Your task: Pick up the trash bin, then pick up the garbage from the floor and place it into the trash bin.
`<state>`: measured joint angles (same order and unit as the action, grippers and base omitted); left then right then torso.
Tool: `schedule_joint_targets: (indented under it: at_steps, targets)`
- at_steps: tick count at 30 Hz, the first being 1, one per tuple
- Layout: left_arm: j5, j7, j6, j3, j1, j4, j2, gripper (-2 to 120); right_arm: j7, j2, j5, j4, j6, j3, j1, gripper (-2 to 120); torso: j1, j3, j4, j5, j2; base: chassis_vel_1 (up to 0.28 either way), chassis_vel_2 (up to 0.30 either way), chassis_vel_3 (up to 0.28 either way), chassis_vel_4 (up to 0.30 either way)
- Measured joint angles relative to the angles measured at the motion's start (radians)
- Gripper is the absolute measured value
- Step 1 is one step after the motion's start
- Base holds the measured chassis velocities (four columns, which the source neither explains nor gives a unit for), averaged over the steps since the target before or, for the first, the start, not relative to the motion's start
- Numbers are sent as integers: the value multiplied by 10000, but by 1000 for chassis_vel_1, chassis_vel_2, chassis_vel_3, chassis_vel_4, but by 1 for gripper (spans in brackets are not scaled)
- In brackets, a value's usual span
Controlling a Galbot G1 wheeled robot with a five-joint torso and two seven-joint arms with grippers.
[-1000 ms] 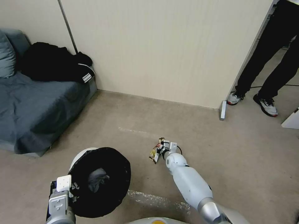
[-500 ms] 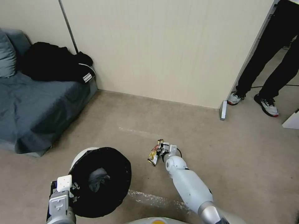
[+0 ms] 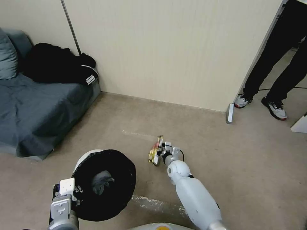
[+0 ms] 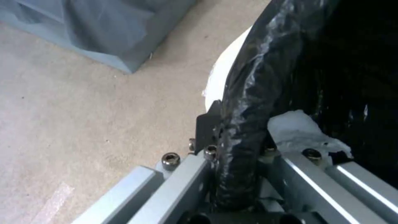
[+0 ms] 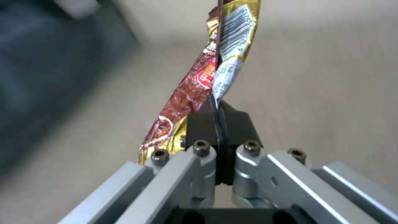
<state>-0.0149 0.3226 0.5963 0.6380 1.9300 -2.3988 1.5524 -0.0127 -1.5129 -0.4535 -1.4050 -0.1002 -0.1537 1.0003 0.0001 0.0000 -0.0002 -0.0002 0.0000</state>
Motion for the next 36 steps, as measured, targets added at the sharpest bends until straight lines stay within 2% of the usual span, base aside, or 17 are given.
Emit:
schedule_joint_targets:
  at_steps: [1,3,4,5,6,7,10,15,20,25,30,35,36]
  targets:
    - [0,0,0,0,0,0,0,0,0,0,0,0,0,0,0,0,0,0,0,0,0,0,0,0,0]
    - [-26,-5,12,-11,-32,36,-27,0,-802,276,270,-1464,658,105,456,0,-1,-1,3,3,0,0,0,0,0]
    - [-26,-5,12,-11,-32,36,-27,0,-802,276,270,-1464,658,105,456,0,-1,-1,3,3,0,0,0,0,0]
    - [-41,-6,18,-26,-51,66,-44,0,-1592,482,475,-2870,1278,260,853,0,-1,0,2,0,0,0,0,0,0]
    - [-53,-10,20,-40,-60,74,-57,0,-1942,593,554,-3619,1539,352,1080,0,-1,0,2,3,0,0,0,0,0]
    - [-53,-10,20,-40,-60,74,-57,0,-1942,593,554,-3619,1539,352,1080,0,-1,0,2,3,0,0,0,0,0]
    - [-100,-13,37,-54,-70,75,-103,0,-2409,968,576,-5234,1832,730,1728,0,-1,-1,2,1,0,0,0,0,0]
    - [-154,-17,63,-56,-87,56,-146,0,-2598,1433,702,-6333,2046,1266,2441,0,-1,-1,-1,2,0,0,0,0,0]
    - [-182,-18,74,-87,-96,47,-163,0,-2604,1786,921,-6647,2227,1884,2945,0,-1,-1,1,3,0,0,0,0,0]
    - [-193,-21,98,-164,-122,-4,-182,0,-2375,2297,1467,-5960,2447,2850,3087,0,-1,-1,3,2,0,0,0,0,0]
    - [-201,-24,114,-158,-117,-106,-180,0,-2359,2644,1863,-5474,2603,3252,3137,0,-1,-1,2,2,0,0,0,0,0]
    - [-202,-25,119,-158,-112,-136,-171,0,-2355,2665,2023,-5248,2650,3440,3182,0,-1,-1,1,1,0,0,0,0,0]
    - [-201,-25,123,-157,-111,-146,-166,0,-2353,2666,2078,-5161,2674,3446,3178,0,-1,-1,4,-8,0,0,0,0,0]
